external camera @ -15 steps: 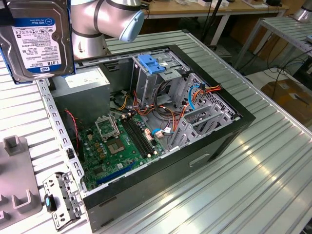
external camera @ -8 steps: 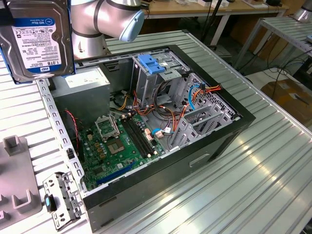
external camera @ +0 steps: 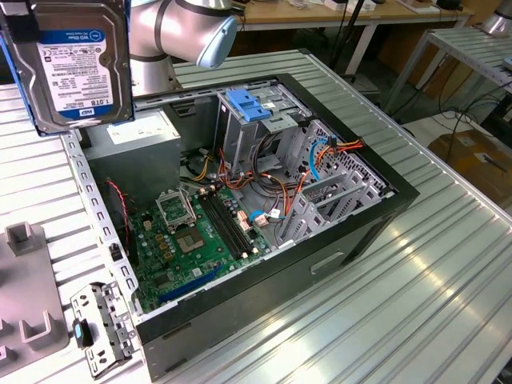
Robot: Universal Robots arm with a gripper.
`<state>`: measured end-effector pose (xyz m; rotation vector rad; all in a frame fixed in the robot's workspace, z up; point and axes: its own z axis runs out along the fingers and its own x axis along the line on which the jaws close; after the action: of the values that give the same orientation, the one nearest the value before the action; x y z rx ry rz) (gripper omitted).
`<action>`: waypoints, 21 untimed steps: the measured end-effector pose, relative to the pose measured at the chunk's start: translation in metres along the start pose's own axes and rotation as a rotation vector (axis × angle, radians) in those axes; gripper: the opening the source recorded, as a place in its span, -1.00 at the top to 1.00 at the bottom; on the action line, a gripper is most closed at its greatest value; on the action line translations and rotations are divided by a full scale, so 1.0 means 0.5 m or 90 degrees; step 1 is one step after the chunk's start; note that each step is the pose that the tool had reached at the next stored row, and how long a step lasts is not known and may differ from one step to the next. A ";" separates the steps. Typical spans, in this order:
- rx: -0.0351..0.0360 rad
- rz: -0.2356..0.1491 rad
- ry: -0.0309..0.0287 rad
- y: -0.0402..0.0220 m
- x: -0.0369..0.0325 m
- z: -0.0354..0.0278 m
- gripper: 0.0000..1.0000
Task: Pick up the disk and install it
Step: 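Pick up the disk, then insert the disk into the insertion slot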
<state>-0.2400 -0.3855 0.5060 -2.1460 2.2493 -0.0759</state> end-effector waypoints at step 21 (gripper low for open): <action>0.0000 0.000 0.0000 -0.161 0.002 0.019 0.25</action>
<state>-0.1590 -0.3901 0.5013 -2.1460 2.2493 -0.0760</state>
